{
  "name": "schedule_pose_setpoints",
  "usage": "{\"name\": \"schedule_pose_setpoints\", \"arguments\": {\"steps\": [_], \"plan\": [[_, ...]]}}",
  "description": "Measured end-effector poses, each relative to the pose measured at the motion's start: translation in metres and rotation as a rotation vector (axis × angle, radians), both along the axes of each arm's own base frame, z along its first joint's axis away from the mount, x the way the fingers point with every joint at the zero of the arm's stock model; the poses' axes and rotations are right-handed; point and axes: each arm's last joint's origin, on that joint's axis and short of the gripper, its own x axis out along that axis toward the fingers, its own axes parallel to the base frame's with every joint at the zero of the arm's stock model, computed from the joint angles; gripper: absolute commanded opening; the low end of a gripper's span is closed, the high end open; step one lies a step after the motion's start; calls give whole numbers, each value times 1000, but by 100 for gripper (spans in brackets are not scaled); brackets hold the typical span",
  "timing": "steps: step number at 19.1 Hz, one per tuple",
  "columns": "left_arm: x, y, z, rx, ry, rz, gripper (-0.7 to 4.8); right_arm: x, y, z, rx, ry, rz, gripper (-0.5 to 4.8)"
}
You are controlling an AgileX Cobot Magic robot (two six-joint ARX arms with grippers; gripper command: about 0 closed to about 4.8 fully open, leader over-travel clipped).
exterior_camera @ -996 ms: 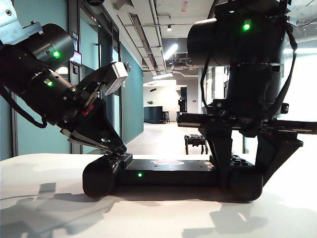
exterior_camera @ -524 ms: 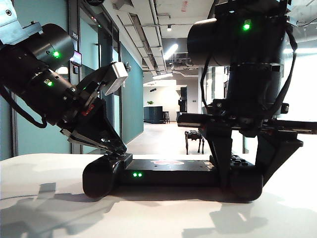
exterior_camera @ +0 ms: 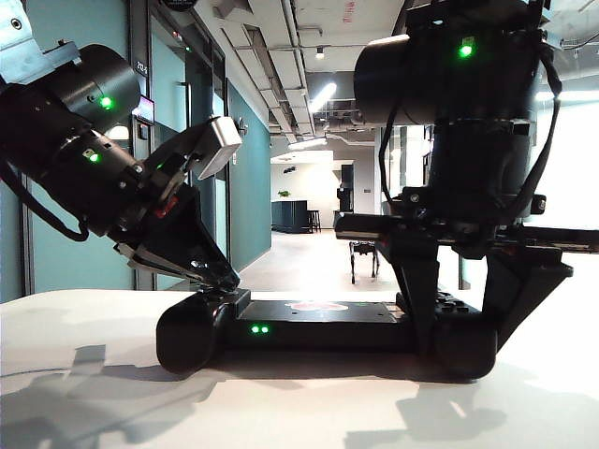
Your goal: Push the left joystick on the remote control sitting on the white table forward to make the robot dog walk in a straight line until it approaches the door.
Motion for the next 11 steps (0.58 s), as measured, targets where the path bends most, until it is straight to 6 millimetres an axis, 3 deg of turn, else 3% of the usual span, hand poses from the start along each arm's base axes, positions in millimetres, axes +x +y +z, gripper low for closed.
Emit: {"name": "schedule_pose_setpoints", "arguments": {"steps": [3,5,11], "plan": [[2,-1,16,-11,5,0,-5,0,0,0,0,1,-1,148],[-2,1,56,-26,7,20,-5,0,0,0,0,0,1,148],[-46,25,140,-143,-152,255,-5,0,0,0,-13,-8,18,149]]}}
